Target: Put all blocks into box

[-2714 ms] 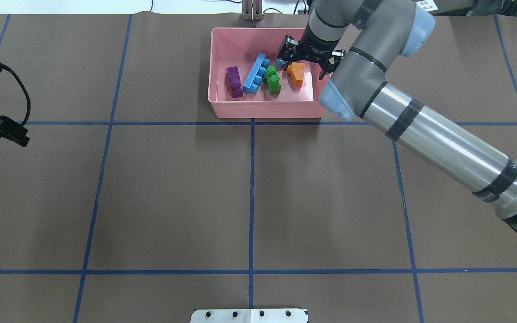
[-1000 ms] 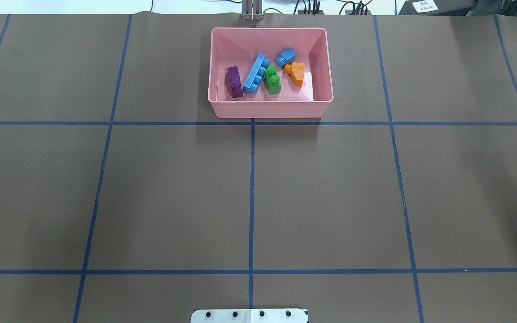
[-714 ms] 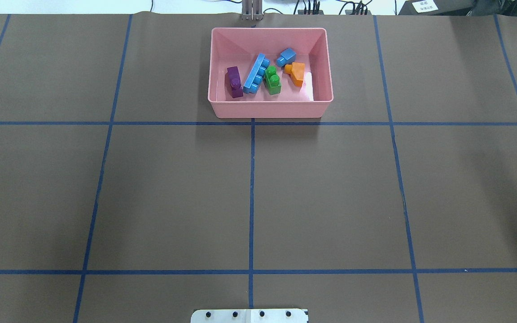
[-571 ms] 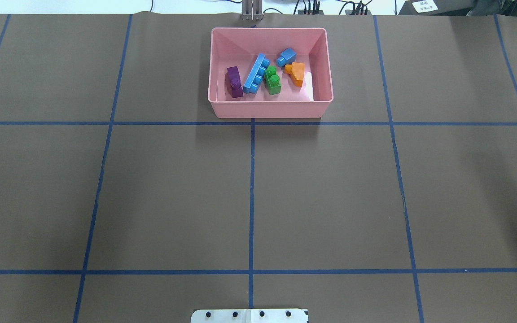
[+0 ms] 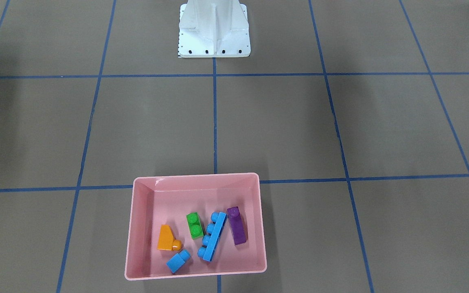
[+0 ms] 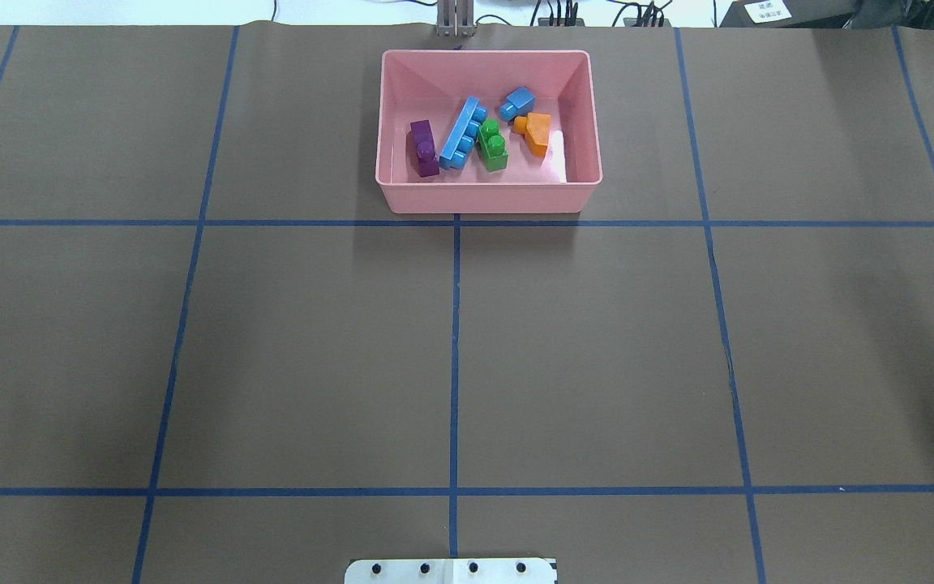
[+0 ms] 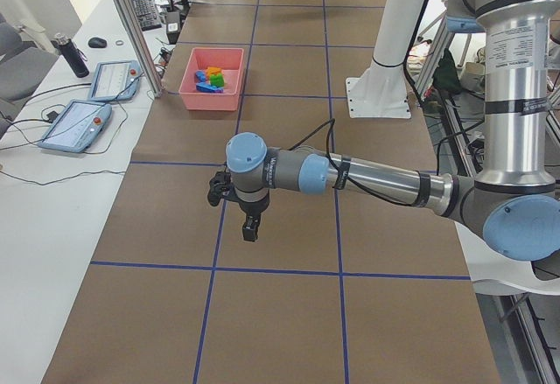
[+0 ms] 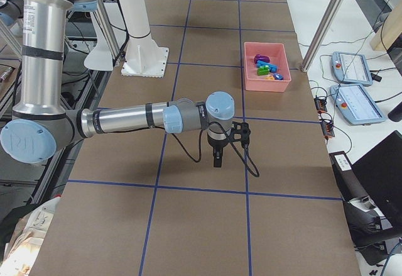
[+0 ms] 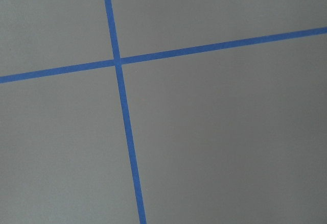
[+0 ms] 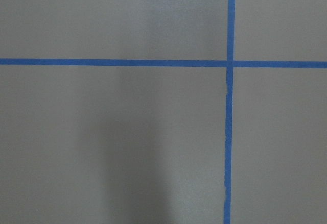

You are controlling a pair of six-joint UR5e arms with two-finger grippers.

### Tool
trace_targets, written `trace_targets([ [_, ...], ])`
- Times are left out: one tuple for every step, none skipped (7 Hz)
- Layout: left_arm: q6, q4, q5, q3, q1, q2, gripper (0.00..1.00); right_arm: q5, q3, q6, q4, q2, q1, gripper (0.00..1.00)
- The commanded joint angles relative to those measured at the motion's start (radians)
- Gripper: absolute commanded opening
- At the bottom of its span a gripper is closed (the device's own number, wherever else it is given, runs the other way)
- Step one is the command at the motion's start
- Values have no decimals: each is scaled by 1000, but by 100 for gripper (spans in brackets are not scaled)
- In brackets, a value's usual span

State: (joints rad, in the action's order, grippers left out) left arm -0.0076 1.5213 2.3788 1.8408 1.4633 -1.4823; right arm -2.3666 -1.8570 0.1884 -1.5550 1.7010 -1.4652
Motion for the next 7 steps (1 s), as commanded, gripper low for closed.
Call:
trace_targets([
  [3, 8, -4, 6, 0, -4, 100, 7, 4, -96, -11, 6, -17, 100],
  [12, 22, -3, 6, 0, 11, 100, 7, 2, -96, -10, 17, -18, 100],
  [0, 28, -1, -6, 0, 4, 100, 1, 2, -96, -10, 19, -20, 100],
  [1, 28, 5, 7, 0, 2, 100, 3, 4, -96, -8, 17, -18, 100],
  [3, 28, 5, 15, 0, 5, 100, 0, 2, -96, -8, 17, -20, 100],
  [3, 28, 5, 12, 0, 7, 100, -3, 4, -96, -8, 20, -23, 100],
  [3, 28, 5, 20, 2, 11, 100, -3, 4, -96, -5, 20, -23, 100],
])
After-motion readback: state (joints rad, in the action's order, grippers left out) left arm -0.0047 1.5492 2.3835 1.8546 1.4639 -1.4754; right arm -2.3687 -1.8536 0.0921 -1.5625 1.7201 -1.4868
